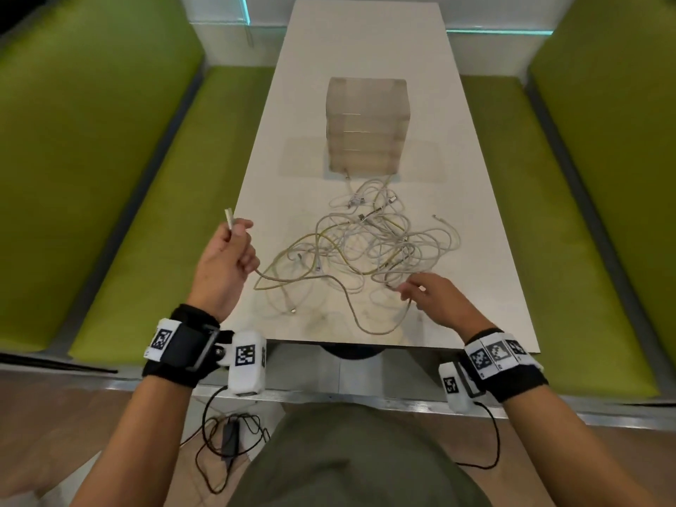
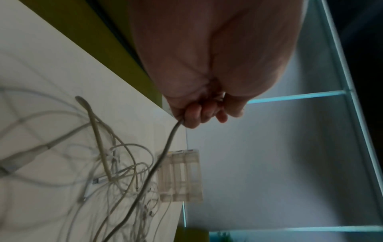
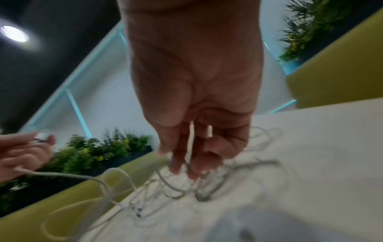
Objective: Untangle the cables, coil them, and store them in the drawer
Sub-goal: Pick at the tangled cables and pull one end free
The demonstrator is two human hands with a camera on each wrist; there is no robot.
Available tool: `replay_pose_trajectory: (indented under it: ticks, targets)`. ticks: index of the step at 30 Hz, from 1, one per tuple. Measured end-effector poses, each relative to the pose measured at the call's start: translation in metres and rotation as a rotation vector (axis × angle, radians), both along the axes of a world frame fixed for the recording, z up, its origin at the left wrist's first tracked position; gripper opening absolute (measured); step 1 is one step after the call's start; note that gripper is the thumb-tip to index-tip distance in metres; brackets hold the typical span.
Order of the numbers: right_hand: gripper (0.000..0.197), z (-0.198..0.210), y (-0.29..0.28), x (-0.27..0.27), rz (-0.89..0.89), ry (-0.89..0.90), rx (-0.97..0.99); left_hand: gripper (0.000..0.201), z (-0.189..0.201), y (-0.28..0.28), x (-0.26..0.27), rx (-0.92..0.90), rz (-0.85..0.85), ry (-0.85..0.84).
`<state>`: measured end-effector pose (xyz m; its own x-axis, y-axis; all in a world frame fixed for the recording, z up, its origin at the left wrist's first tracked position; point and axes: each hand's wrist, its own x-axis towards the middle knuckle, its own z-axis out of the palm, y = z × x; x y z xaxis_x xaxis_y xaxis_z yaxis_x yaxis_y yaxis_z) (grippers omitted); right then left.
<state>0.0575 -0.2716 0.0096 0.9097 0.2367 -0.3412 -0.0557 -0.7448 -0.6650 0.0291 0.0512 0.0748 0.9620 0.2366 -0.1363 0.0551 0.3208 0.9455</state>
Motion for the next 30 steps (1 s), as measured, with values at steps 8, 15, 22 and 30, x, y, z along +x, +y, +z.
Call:
replay_pose_trajectory:
  ticks: [8, 15, 22, 30]
  targets:
    - [0.049, 0.026, 0.06, -0.024, 0.232, -0.072, -0.08, 0.034, -0.007, -0.052, -0.005, -0.058, -0.146, 0.024]
    - [0.01, 0.016, 0.048, -0.017, 0.36, 0.228, 0.21, 0.036, -0.01, -0.038, 0.002, 0.234, -0.034, 0.03]
    - [0.014, 0.042, 0.056, -0.011, -0.004, 0.024, 0.551, 0.029, -0.031, -0.069, -0.013, 0.508, -0.474, 0.06]
    - [0.014, 0.041, 0.087, -0.022, -0.248, -0.142, 0.687, 0.024, -0.025, -0.101, -0.017, 0.279, -0.373, 0.017]
